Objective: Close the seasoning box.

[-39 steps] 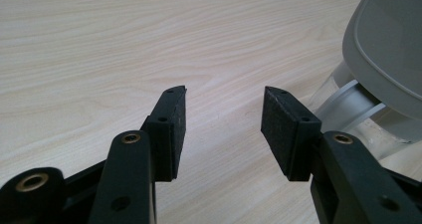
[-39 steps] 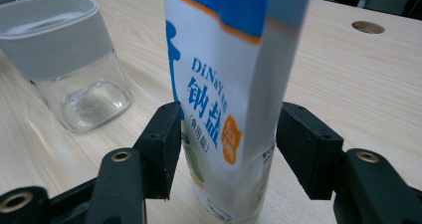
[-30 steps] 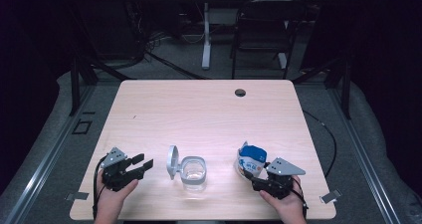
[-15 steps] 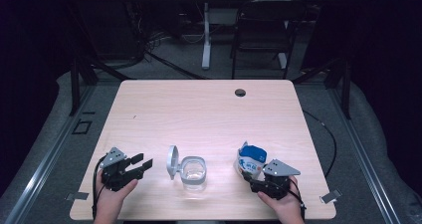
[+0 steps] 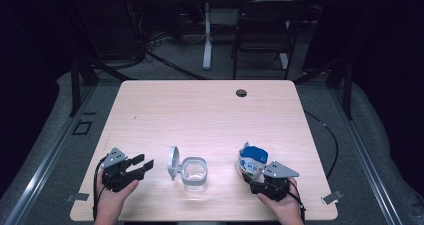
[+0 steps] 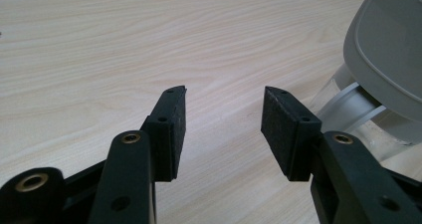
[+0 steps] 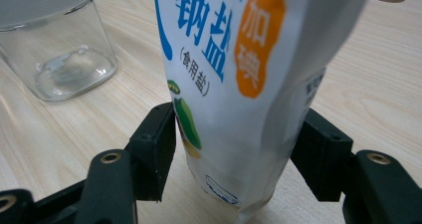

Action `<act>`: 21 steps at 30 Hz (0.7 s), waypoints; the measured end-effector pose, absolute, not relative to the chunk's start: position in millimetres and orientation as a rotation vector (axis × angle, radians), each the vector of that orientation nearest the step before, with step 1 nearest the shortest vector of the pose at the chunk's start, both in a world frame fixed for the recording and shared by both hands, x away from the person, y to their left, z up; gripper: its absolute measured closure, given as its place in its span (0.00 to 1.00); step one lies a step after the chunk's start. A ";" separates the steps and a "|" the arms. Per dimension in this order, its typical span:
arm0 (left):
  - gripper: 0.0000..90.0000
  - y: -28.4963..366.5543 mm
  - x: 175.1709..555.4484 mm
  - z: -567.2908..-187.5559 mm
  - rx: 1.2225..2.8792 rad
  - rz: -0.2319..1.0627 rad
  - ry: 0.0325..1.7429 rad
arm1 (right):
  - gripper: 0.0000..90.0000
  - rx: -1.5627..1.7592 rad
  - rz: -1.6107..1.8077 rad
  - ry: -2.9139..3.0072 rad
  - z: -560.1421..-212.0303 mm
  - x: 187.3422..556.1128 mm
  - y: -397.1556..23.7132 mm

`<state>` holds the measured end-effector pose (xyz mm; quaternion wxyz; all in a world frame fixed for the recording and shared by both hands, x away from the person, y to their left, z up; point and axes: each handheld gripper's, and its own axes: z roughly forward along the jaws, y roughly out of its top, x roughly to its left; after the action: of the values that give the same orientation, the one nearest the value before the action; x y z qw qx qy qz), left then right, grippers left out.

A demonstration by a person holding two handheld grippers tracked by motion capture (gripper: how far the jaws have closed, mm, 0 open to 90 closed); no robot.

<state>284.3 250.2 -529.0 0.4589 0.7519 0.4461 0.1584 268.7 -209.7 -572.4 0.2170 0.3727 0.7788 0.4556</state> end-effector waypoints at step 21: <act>0.59 250.9 284.8 -529.7 1.854 0.390 1.105 | 0.43 1.057 1.247 2.158 -581.8 272.7 -204.8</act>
<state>284.8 250.9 -529.7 0.4566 0.7521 0.4482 0.1581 272.7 -204.8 -581.8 0.2156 0.3813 0.7784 0.4497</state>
